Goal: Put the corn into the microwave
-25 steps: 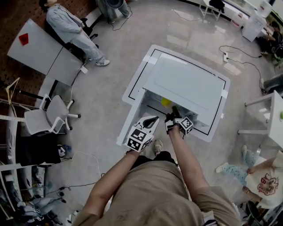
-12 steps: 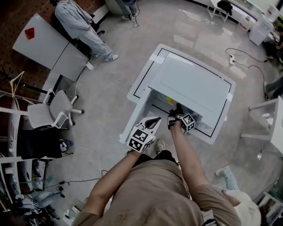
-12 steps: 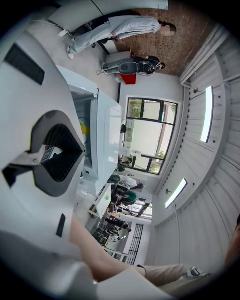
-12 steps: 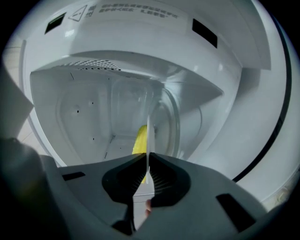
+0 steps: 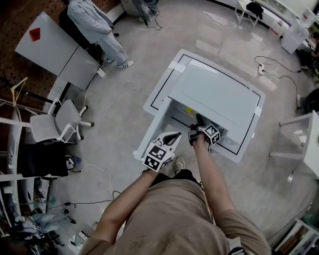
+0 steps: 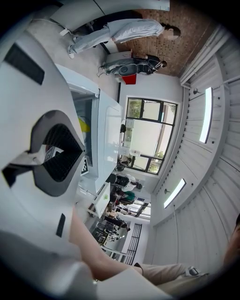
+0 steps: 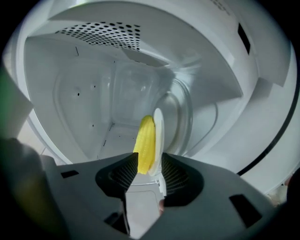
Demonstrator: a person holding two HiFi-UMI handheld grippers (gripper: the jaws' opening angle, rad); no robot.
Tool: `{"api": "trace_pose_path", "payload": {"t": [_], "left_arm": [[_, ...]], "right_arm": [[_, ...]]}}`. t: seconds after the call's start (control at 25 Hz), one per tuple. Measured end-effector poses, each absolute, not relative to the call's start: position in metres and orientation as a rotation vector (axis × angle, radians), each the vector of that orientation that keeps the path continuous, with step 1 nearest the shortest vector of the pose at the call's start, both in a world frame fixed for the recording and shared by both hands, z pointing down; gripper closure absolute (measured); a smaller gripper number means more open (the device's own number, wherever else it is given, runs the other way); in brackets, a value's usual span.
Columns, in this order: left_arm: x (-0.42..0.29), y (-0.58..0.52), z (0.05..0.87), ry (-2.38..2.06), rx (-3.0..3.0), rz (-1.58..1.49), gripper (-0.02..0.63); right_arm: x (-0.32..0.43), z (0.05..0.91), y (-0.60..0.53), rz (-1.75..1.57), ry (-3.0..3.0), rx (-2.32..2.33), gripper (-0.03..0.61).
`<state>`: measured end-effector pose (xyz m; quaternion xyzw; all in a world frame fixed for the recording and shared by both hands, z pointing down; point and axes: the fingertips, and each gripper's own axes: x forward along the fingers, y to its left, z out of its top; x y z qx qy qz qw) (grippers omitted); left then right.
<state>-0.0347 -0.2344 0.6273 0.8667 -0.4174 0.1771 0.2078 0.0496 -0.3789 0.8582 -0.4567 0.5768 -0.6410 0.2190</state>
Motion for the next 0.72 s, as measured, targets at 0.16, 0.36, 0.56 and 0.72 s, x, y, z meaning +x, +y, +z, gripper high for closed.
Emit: {"api": "trace_pose_path", "payload": {"t": [0.16, 0.36, 0.56, 0.72], "left_arm": [[-0.032, -0.232, 0.627, -1.145, 2.419, 0.496, 0.611], [-0.030, -0.227, 0.628, -1.130, 2.423, 0.503, 0.610], [-0.029, -0.223, 0.630, -1.117, 2.426, 0.505, 0.611], [-0.021, -0.218, 0.629, -1.105, 2.433, 0.512, 0.610]], "right_arm": [[0.044, 0.865, -0.368, -1.886, 1.585, -1.243, 0.402], [0.038, 0.868, -0.349, -1.959, 1.680, -1.222, 0.400], [0.038, 0.872, -0.340, -1.956, 1.734, -1.219, 0.401], [0.030, 0.871, -0.331, -1.880, 2.026, -1.336, 0.403]]}}
